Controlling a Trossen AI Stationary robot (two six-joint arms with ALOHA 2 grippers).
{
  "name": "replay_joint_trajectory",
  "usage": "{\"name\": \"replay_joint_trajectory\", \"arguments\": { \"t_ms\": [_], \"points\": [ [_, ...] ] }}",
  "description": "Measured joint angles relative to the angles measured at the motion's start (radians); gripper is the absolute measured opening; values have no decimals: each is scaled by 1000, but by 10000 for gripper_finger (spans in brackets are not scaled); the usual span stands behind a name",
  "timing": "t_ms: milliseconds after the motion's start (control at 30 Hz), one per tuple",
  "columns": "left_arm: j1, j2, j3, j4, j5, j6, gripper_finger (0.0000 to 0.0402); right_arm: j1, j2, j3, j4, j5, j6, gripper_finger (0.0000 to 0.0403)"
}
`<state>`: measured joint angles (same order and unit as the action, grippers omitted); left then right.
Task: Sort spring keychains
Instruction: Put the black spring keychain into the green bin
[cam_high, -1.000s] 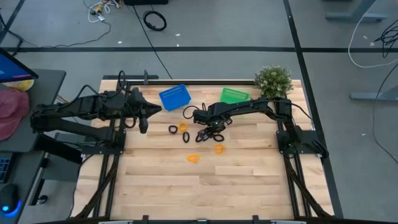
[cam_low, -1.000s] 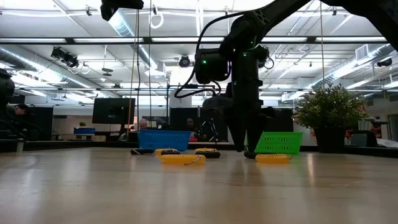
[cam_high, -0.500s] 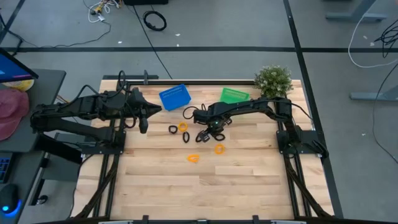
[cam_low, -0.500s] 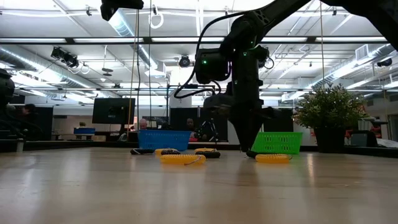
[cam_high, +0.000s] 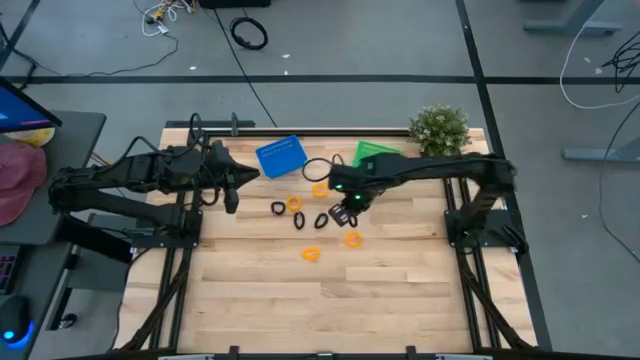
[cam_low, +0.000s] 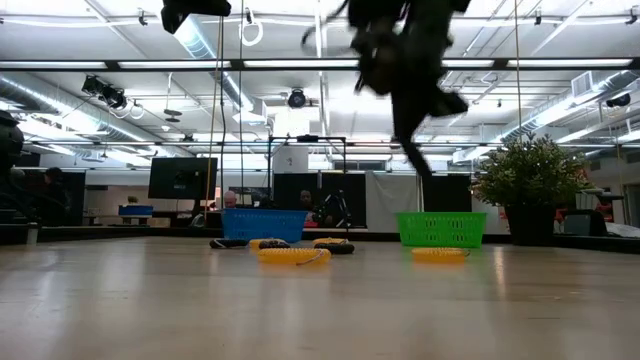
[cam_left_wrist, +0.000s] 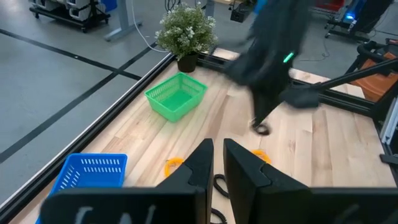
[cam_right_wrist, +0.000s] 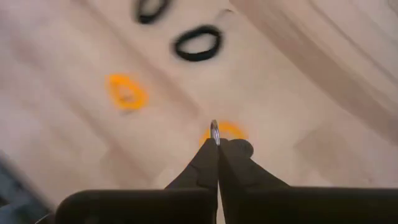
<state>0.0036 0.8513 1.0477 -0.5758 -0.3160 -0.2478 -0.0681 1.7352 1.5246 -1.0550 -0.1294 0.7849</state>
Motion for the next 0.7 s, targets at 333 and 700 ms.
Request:
{"name": "replay_joint_trajectory", "arguments": {
  "t_ms": [333, 700],
  "points": [
    [0, 0, 0, 0, -5, 0, 42, 76, -321, 2, 76, 43, -25, 0],
    [0, 0, 0, 1, -5, -3, 42, 94, -362, 2, 81, 129, -342, 0]
  ]
}}
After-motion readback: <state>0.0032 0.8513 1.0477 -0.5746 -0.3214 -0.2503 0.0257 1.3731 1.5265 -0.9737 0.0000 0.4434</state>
